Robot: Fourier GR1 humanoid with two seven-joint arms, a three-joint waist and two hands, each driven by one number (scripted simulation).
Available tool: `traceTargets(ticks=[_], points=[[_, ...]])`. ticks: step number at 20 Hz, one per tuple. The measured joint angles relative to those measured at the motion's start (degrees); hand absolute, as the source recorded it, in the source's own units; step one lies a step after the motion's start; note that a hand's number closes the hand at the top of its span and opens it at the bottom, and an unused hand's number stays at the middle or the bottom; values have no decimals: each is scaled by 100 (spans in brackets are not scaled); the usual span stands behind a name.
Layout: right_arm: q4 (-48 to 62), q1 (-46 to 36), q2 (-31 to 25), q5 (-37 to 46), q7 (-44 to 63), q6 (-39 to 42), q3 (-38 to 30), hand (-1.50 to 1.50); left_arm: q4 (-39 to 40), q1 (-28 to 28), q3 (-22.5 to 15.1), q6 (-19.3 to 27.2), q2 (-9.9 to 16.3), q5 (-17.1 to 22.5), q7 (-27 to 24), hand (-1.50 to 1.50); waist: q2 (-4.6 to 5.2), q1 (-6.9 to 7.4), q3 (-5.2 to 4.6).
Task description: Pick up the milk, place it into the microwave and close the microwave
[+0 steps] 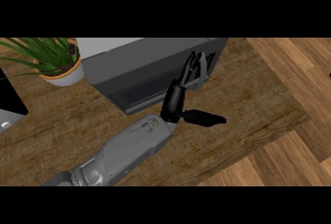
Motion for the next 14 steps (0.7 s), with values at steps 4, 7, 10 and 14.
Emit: traceTargets(ticks=[4,7,10,14], points=[[15,-52,-57,-95,53,53,9,-150,39,-24,-31,-17,-4,94,-82,-150,3,0,2],[15,-78,-77,-167,83,91,26,-150,71,-38,-63,-20,-3,157,-136,-150,-1,-11,4],[18,-84,-97,-229,114,111,32,-150,96,-43,-86,-37,0,224,-196,-150,-4,-29,5],[14,-127,-152,-317,165,127,25,-150,77,-64,-13,-107,134,376,-211,150,-17,1,10]])
